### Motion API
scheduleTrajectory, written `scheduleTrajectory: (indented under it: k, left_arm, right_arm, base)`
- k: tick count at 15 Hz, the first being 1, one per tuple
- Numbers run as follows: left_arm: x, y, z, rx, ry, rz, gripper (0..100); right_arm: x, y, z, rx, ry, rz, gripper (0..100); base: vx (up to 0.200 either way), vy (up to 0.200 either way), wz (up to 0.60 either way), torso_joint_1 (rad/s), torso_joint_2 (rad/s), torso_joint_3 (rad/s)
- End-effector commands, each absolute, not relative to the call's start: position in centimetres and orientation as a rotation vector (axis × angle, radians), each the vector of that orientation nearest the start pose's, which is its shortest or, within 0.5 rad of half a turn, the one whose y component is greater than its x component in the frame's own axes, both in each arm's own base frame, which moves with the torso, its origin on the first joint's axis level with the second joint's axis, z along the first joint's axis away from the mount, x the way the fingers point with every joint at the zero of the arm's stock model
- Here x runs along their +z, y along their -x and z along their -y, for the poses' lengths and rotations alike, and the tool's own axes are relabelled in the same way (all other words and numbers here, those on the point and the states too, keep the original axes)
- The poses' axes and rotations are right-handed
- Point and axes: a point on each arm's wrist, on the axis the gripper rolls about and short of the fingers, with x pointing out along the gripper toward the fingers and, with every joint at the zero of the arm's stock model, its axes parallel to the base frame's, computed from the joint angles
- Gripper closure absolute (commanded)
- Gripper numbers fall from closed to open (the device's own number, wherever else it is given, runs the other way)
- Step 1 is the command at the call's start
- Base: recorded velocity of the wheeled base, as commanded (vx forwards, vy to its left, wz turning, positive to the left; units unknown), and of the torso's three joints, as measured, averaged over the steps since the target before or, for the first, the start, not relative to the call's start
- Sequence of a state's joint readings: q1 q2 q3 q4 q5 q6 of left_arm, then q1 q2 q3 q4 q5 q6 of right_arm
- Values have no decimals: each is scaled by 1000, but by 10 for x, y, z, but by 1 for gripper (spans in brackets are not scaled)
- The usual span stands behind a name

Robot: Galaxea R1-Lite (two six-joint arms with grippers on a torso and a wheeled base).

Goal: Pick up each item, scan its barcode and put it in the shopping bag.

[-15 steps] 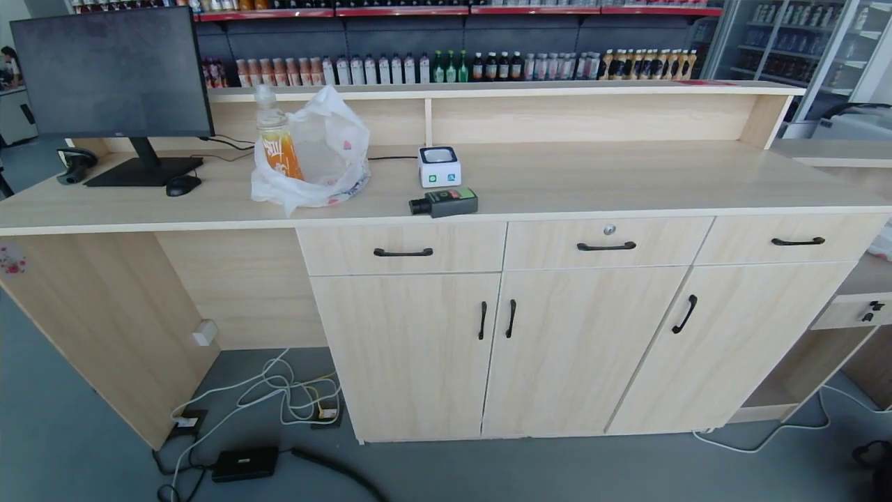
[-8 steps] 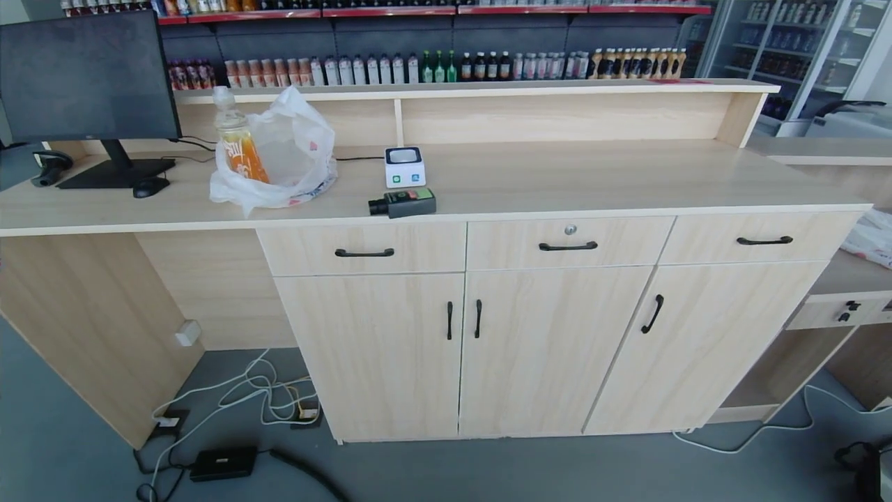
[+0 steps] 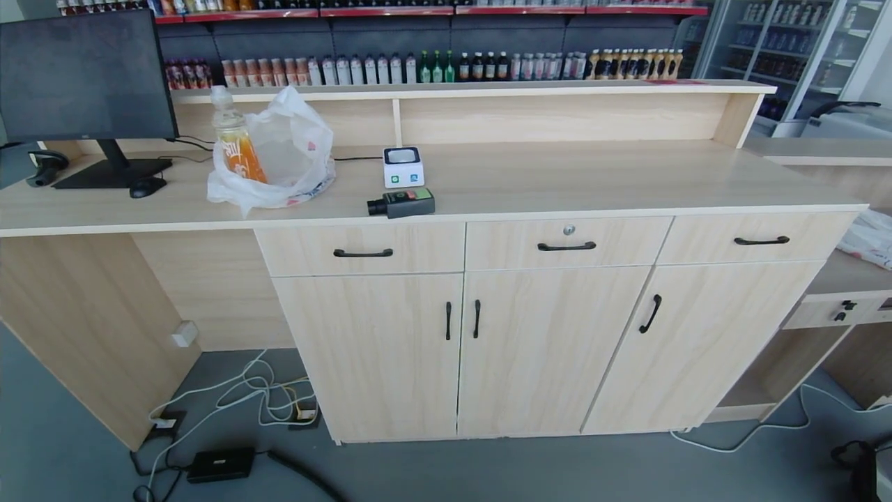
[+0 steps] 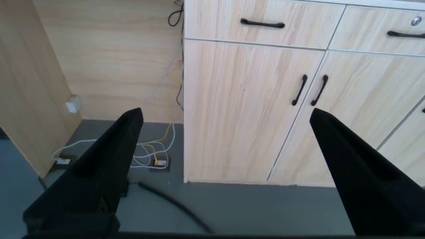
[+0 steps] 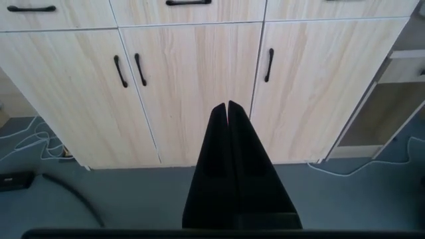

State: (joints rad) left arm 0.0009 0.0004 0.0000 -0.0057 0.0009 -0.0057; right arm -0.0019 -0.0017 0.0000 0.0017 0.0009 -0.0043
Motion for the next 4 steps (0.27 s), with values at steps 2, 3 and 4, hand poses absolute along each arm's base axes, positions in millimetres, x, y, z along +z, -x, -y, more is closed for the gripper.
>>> scheduleTrajectory:
  k: [2, 3, 4]
  left_arm:
    - [76, 23, 0, 3, 6, 6, 0]
    - [76, 23, 0, 3, 6, 6, 0]
    - [76, 23, 0, 3, 6, 6, 0]
  right_arm:
    - [75, 23, 0, 0, 2, -2, 100]
    - [75, 23, 0, 0, 2, -2, 100]
    - [75, 23, 0, 0, 0, -2, 100]
  base:
    - [0, 0, 0, 0, 0, 0]
    - [0, 0, 0, 0, 0, 0]
    - [0, 0, 0, 0, 0, 0]
